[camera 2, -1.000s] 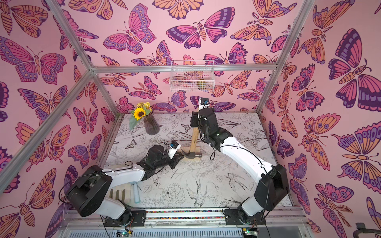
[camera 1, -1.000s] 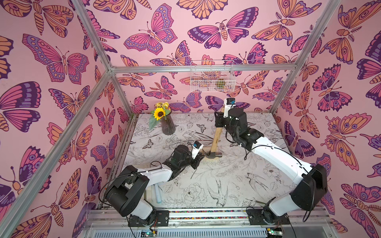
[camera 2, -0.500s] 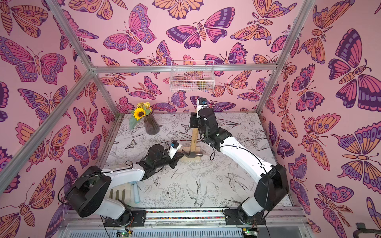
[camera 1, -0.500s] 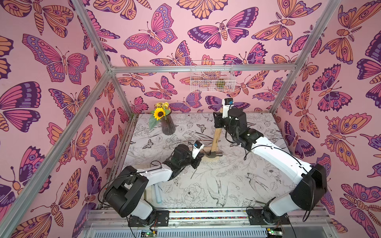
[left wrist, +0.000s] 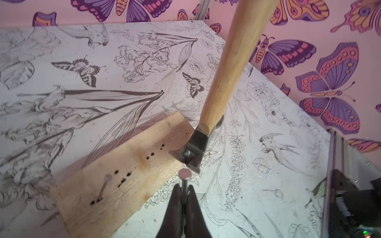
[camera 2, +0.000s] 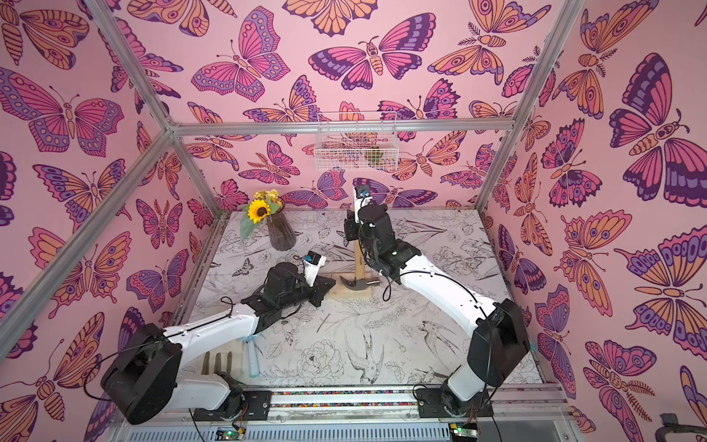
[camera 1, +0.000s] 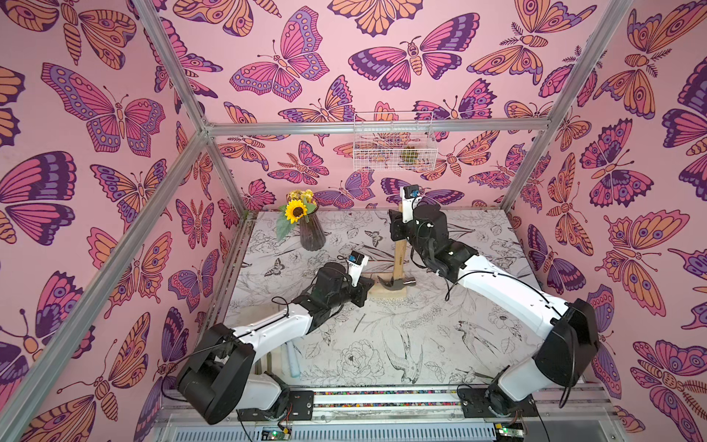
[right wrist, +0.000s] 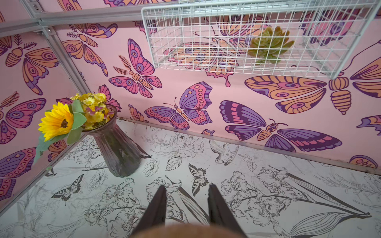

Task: Use a claw hammer to pull out a nail
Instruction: Pick up the nail with the hammer, then place the nail at the center of the board.

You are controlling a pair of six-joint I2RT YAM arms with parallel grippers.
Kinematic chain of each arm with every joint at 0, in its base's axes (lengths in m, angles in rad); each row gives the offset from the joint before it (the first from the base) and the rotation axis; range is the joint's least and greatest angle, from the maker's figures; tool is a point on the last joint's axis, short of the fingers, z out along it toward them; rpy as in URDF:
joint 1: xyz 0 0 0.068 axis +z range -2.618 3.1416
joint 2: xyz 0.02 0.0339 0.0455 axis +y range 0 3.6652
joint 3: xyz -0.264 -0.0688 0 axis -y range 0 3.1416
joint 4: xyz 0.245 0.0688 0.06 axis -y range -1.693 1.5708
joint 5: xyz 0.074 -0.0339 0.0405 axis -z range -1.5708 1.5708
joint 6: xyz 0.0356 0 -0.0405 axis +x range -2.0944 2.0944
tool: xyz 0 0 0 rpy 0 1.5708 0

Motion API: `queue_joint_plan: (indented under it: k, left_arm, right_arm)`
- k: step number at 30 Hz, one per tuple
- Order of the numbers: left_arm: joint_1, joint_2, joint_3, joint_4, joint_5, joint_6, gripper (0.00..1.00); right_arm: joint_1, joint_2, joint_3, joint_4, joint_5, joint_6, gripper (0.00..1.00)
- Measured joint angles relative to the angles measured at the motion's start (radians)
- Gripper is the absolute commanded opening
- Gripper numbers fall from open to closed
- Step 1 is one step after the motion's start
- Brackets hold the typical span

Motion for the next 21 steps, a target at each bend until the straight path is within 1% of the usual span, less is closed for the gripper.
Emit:
queue_joint_plan:
  k: [3,8,13,20,21]
  left_arm:
    - [-0.016,-0.001,-0.038,-0.048,-0.024,-0.133,0.0]
    - [-0.124,0.043,-0.048,-0.147,-0.085,-0.283,0.0]
    - [-0.192,0.118,-0.038,-0.186,-0.136,-0.383,0.0]
    - [-0.217,0.231,-0.01,-0.199,-0.171,-0.46,0.0]
    - [-0.219,0.237,-0.003,-0.2,-0.176,-0.465,0.05]
  right_arm:
    - [0.004,0.0,-0.006,0.037,0.034,0.006,0.0]
    - [0.006,0.001,-0.01,0.072,0.077,0.044,0.0]
    - [0.006,0.003,-0.011,0.08,0.109,0.07,0.0]
    - [0.008,0.004,-0.026,0.086,0.134,0.073,0.0]
    - [0.008,0.004,-0.029,0.086,0.134,0.073,0.0]
